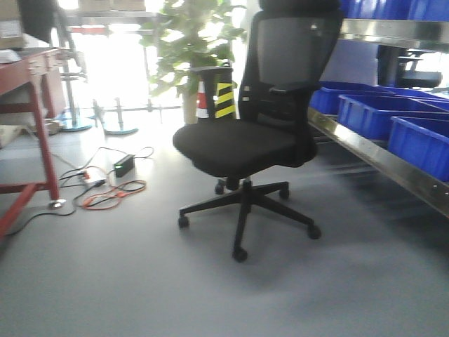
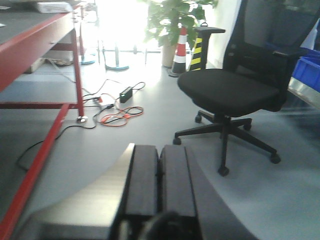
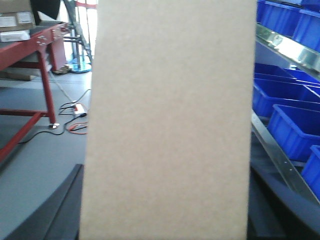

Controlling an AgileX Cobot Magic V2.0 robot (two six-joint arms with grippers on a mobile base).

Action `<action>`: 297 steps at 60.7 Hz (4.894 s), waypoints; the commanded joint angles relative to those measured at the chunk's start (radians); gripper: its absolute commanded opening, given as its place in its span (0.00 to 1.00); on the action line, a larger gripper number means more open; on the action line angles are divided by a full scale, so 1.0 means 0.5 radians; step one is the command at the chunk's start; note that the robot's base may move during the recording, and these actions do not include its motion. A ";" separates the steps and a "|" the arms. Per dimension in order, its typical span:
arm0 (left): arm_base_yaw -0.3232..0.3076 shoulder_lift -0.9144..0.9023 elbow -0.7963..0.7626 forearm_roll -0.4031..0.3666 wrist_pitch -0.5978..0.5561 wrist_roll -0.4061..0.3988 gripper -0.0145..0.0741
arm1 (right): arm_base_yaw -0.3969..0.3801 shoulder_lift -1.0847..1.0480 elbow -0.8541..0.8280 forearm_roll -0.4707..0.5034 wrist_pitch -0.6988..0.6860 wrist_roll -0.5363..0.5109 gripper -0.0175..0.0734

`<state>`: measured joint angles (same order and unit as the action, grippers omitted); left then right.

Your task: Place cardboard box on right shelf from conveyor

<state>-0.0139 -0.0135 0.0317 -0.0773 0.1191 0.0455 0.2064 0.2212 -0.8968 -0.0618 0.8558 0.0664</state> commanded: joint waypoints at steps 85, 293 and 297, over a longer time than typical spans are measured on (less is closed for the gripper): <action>0.005 -0.029 0.016 -0.012 -0.171 0.001 0.03 | -0.001 0.035 -0.054 -0.016 -0.211 -0.020 0.43; -0.002 -0.026 0.016 -0.012 -0.171 0.001 0.03 | 0.334 1.430 -0.497 0.000 -0.692 -1.701 0.43; -0.002 -0.026 0.016 -0.012 -0.171 0.001 0.03 | 0.356 1.536 -0.504 -0.003 -0.709 -2.067 0.43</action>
<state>-0.0139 -0.0135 0.0317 -0.0773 0.1191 0.0455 0.3691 0.9359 -1.1041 -0.0556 0.6063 -0.7169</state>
